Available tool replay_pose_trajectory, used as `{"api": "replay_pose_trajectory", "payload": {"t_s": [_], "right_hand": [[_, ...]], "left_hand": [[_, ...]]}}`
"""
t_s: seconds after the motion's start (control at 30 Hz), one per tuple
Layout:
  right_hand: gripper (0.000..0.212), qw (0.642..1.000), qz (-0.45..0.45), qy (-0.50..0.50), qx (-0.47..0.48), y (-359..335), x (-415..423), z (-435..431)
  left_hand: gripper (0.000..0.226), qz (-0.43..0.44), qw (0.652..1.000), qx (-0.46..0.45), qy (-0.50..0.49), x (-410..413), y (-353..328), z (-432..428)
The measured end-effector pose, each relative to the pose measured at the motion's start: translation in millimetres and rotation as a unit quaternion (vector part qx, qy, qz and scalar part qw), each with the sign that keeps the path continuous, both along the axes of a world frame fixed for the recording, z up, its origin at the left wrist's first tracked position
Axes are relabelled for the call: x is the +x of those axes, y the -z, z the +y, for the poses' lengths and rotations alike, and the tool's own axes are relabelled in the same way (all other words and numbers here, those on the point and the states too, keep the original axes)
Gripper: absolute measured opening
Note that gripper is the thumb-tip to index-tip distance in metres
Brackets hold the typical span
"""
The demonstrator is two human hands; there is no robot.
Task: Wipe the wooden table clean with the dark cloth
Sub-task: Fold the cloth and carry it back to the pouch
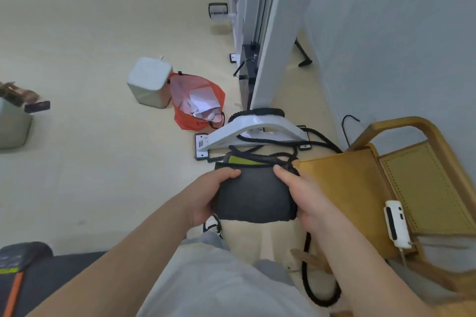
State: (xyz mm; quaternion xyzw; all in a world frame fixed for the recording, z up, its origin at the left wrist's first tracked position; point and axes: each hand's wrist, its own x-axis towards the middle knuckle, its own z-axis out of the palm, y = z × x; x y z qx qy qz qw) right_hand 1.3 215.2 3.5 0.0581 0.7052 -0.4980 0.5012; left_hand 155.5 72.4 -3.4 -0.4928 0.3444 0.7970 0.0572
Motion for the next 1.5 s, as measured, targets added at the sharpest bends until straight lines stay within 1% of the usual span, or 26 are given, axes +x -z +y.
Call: {"api": "replay_pose_trajectory", "payload": {"t_s": [0.1, 0.23, 0.33, 0.43, 0.57, 0.67, 0.73, 0.8, 0.87, 0.97, 1.03, 1.17, 1.3, 1.4, 1.5], "right_hand": [[0.03, 1.0, 0.016, -0.014, -0.01, -1, -7, -65], [0.025, 0.999, 0.031, -0.036, -0.006, -6, -16, -139], [0.026, 0.998, 0.035, -0.057, 0.005, -1, -31, -196], [0.029, 0.995, 0.031, -0.096, 0.007, 10, -47, -255], [0.028, 0.987, 0.026, -0.161, -0.009, 23, -62, -342], [0.026, 0.976, 0.031, -0.212, -0.03, 28, -70, -407], [0.027, 0.97, 0.044, -0.237, -0.035, 29, -71, -442], [0.031, 0.964, 0.049, -0.26, -0.037, 28, -67, -473], [0.028, 0.963, 0.045, -0.264, -0.035, 28, -64, -506], [0.025, 0.961, 0.035, -0.271, -0.03, 32, -56, -557], [0.021, 0.963, 0.026, -0.266, -0.032, 36, -46, -594], [0.018, 0.974, 0.005, -0.223, -0.029, 51, -21, -676], [0.013, 0.989, 0.005, -0.151, -0.001, 71, 13, -761], [0.017, 0.993, 0.01, -0.115, 0.009, 81, 28, -806], [0.023, 0.996, 0.015, -0.085, 0.025, 95, 34, -845]], "left_hand": [[0.026, 0.011, 1.0, 0.002, -0.017, -3, -2, -60], [0.025, 0.006, 0.999, 0.001, -0.051, -4, -2, -128], [0.031, 0.013, 0.996, 0.006, -0.089, -8, 9, -177], [0.034, 0.002, 0.993, 0.0, -0.119, -13, 17, -227], [0.041, -0.008, 0.985, -0.032, -0.167, -12, 20, -293], [0.033, -0.016, 0.977, -0.064, -0.204, -11, 17, -339], [0.031, -0.026, 0.972, -0.06, -0.225, -10, 16, -363], [0.034, -0.023, 0.97, -0.058, -0.234, -5, 17, -388], [0.037, -0.015, 0.969, -0.072, -0.237, -1, 19, -420], [0.037, -0.027, 0.968, -0.08, -0.235, 9, 23, -475], [0.038, -0.022, 0.97, -0.079, -0.228, 17, 29, -517], [0.039, -0.026, 0.98, -0.089, -0.177, 33, 44, -615], [0.039, -0.035, 0.988, -0.098, -0.116, 47, 63, -725], [0.037, -0.052, 0.991, -0.099, -0.07, 52, 69, -783], [0.035, -0.058, 0.991, -0.11, -0.047, 49, 80, -828]]}}
